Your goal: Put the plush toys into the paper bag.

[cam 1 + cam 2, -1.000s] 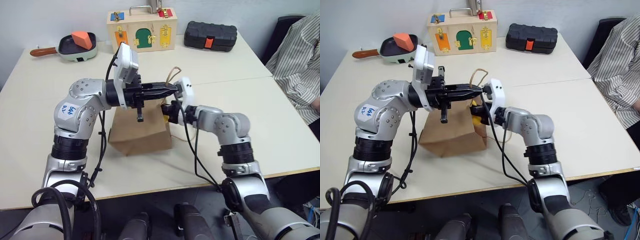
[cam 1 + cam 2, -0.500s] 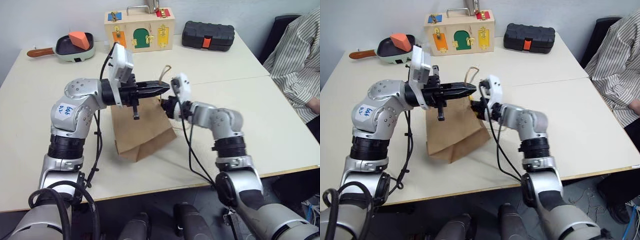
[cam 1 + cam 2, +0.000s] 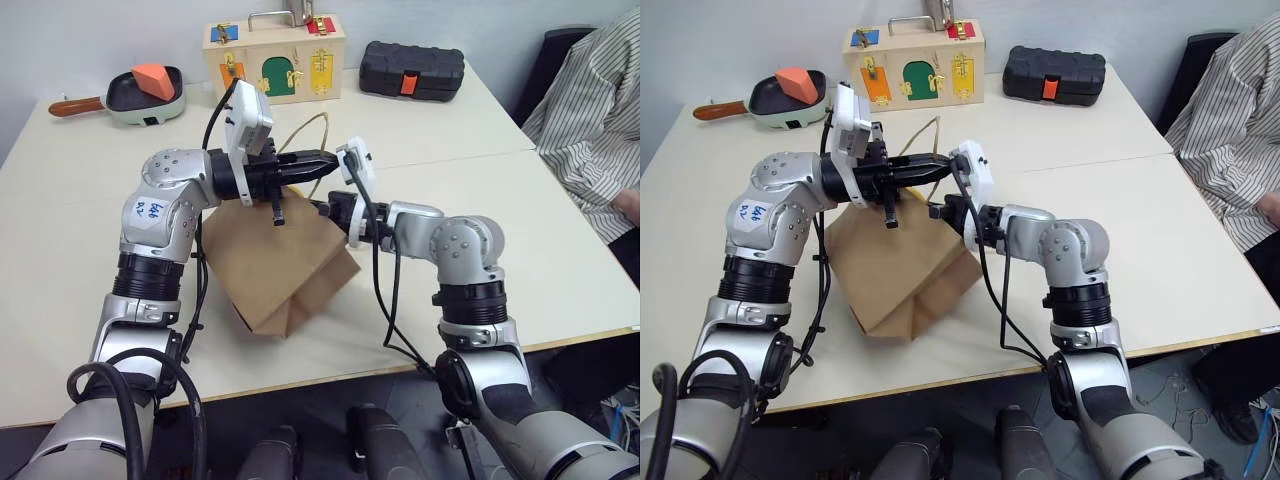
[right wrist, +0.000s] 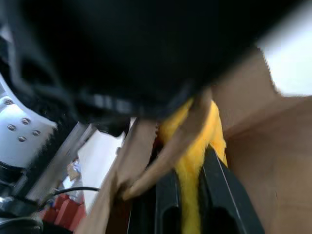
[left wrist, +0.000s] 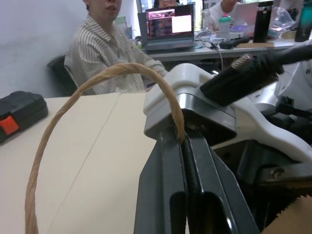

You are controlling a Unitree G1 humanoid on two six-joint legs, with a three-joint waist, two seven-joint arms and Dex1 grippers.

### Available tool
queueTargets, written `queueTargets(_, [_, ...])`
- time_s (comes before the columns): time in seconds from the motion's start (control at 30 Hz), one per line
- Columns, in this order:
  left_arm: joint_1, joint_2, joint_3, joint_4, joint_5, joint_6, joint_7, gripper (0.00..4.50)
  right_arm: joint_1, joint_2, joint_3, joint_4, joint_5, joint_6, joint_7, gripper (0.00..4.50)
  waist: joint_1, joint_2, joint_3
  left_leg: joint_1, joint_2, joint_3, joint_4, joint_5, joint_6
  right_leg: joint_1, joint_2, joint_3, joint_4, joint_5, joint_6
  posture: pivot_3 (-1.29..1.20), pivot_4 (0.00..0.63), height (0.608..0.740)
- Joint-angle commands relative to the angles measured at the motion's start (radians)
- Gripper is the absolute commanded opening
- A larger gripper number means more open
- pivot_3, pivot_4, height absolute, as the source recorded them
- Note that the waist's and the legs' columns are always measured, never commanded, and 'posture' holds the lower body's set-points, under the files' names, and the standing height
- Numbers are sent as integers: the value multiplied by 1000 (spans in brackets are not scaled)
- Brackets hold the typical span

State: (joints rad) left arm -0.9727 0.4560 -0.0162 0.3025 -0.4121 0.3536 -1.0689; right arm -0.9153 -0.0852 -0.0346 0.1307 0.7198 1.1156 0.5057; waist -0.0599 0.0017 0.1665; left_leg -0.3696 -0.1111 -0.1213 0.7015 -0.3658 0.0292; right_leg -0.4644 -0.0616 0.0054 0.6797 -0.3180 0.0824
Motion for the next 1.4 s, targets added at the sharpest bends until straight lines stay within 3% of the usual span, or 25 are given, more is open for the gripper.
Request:
queueTargets(0.03, [-68, -19, 17, -11, -1, -42, 4, 0, 7, 29, 76, 35, -2, 10, 74, 5, 2, 0, 0, 0, 0, 0, 0, 0, 0, 0, 0, 0, 0, 0, 0, 0, 150, 740])
queueTargets(0.47, [-67, -56, 8, -23, 23, -66, 0, 0, 5, 73, -68, 115, 101, 102, 116, 5, 0, 0, 0, 0, 0, -1, 0, 0, 0, 0, 0, 0, 0, 0, 0, 0, 150, 740])
queueTargets(0.8, [-136, -127, -35, 118, 141, -266, -5, 0, 135, -13, 83, -73, -178, -294, 96, 5, 4, 0, 0, 0, -1, -1, 1, 0, 0, 0, -1, 0, 0, 0, 0, 0, 150, 740])
queueTargets(1.07, [-129, -130, -26, 117, 126, -260, -50, 0, 145, 58, 105, 0, -92, -133, 137, 5, -10, 0, 0, 0, 0, -1, -1, 0, 0, -2, 0, 0, 0, 0, 0, 0, 150, 740])
queueTargets(1.23, [-94, -100, -14, 68, 113, -217, -61, 0, 112, 80, 72, 65, -127, -152, 94, 1680, -11, 0, 0, 0, 0, -1, 0, 0, 0, -2, 0, 0, 1, 0, 0, 0, 150, 740])
queueTargets(1.4, [-39, -50, 30, -37, 70, -114, -51, 0, 124, -11, 9, -113, -61, -46, 81, 3475, -4, 0, 0, -1, -1, -3, 0, 0, 0, -1, 0, 0, 1, 0, 0, 0, 150, 740])
